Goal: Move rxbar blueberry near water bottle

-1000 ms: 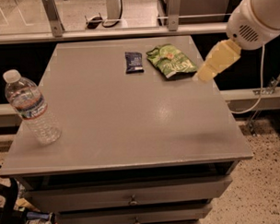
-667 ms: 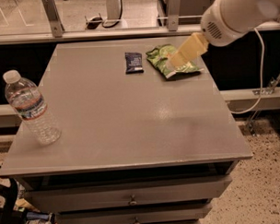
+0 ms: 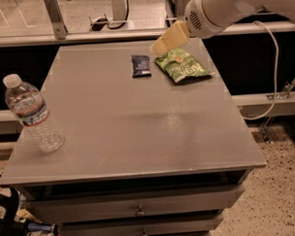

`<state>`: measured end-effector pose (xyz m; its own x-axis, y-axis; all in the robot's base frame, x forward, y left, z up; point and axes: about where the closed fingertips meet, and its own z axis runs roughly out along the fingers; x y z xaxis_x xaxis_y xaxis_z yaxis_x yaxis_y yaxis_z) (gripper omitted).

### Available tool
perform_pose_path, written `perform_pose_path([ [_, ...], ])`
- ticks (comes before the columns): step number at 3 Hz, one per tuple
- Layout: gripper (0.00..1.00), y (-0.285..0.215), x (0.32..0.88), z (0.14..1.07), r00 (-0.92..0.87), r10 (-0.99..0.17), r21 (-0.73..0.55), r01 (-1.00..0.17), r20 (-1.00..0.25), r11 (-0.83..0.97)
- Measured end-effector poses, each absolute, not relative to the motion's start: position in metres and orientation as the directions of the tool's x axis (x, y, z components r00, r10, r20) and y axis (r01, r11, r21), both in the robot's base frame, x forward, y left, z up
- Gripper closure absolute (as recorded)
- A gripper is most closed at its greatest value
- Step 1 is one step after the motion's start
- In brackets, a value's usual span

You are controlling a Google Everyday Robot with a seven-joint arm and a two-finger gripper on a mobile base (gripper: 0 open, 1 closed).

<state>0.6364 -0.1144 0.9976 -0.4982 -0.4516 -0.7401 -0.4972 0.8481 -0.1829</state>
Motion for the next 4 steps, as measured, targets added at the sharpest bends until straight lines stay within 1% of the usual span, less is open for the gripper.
perform_pose_path([
  [1, 0.0, -0.109, 0.641, 0.997, -0.506, -0.45, -0.183, -0.492, -0.736, 0.851],
  [2, 0.0, -0.085, 0.654, 0.989, -0.539, -0.416, -0.15, -0.469, -0.732, 0.87],
  [3, 0.0, -0.049, 0.678, 0.963, -0.606, -0.356, -0.088, -0.425, -0.712, 0.901],
  [4, 0.0, -0.029, 0.691, 0.951, -0.646, -0.324, -0.063, -0.392, -0.692, 0.918],
])
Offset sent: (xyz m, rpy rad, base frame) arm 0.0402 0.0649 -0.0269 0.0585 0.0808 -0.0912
